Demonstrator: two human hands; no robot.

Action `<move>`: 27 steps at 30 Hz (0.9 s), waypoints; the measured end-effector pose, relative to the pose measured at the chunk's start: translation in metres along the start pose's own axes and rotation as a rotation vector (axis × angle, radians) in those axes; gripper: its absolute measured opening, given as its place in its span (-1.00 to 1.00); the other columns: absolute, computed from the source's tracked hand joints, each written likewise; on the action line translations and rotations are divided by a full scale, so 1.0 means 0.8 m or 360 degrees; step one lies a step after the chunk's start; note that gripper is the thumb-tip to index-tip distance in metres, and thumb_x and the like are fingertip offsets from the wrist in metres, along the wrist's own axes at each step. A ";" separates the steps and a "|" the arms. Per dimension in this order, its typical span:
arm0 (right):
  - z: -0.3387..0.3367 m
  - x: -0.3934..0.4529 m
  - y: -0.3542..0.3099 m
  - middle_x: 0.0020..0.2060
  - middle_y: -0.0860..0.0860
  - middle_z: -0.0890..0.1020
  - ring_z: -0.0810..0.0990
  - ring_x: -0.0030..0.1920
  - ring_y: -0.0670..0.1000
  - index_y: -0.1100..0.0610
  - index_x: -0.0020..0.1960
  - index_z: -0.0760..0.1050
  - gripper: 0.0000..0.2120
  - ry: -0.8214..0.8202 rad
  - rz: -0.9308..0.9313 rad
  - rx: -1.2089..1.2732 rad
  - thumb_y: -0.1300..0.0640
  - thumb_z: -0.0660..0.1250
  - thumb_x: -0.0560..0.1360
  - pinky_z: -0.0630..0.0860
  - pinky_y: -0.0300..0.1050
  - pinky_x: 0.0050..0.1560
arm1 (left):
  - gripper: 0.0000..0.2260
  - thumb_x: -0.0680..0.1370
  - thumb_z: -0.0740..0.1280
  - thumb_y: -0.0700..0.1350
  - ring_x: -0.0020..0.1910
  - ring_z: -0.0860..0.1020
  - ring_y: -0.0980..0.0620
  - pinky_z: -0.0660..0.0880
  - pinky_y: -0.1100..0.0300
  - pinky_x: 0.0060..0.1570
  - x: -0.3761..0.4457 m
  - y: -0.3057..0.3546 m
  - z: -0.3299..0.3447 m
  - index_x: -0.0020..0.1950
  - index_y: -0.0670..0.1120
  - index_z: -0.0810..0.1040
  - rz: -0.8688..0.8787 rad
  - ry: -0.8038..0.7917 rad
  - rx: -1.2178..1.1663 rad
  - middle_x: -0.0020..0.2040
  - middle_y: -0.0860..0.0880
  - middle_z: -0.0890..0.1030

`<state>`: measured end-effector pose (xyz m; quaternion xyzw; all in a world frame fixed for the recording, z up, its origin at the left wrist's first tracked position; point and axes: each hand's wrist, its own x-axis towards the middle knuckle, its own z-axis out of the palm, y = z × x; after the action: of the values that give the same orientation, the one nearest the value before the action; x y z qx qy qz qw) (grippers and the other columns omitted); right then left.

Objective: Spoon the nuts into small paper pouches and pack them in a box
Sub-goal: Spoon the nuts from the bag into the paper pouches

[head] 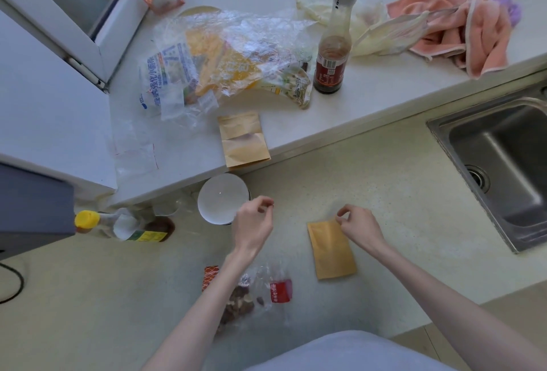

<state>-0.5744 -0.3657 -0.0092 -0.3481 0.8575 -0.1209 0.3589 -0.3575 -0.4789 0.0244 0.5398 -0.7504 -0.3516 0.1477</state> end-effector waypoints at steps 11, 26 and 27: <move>-0.021 -0.002 -0.088 -0.48 0.06 0.60 0.58 -0.40 0.06 0.08 -0.15 0.65 -0.89 0.0100 -0.0383 0.0169 0.15 0.34 0.45 0.41 -0.12 -0.38 | -0.60 0.52 0.38 -0.18 0.29 0.47 -0.06 0.46 0.02 0.24 0.102 0.029 -0.074 0.37 -0.12 0.49 0.0384 0.0188 0.0532 0.30 -0.06 0.56; -0.017 0.000 -0.106 -0.60 -0.04 0.46 0.36 -0.58 -0.07 0.08 -0.15 0.64 -0.89 0.0043 -0.0431 0.0219 0.16 0.34 0.49 0.21 -0.26 -0.54 | -0.37 0.54 0.38 -0.13 0.54 0.19 0.03 0.30 0.00 0.44 0.137 0.012 -0.072 0.56 0.04 0.23 0.0308 -0.0085 0.0635 0.54 0.02 0.29; -0.017 0.000 -0.108 -0.60 -0.04 0.46 0.34 -0.58 -0.07 0.09 -0.14 0.64 -0.89 0.0041 -0.0436 0.0223 0.16 0.33 0.49 0.20 -0.27 -0.55 | -0.39 0.55 0.36 -0.12 0.54 0.19 0.02 0.30 -0.01 0.44 0.137 0.012 -0.073 0.57 0.04 0.22 0.0315 -0.0099 0.0649 0.54 0.01 0.28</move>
<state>-0.5400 -0.4292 0.0395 -0.4345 0.7959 -0.2328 0.3515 -0.3703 -0.5985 0.0550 0.4711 -0.8595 -0.1928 0.0462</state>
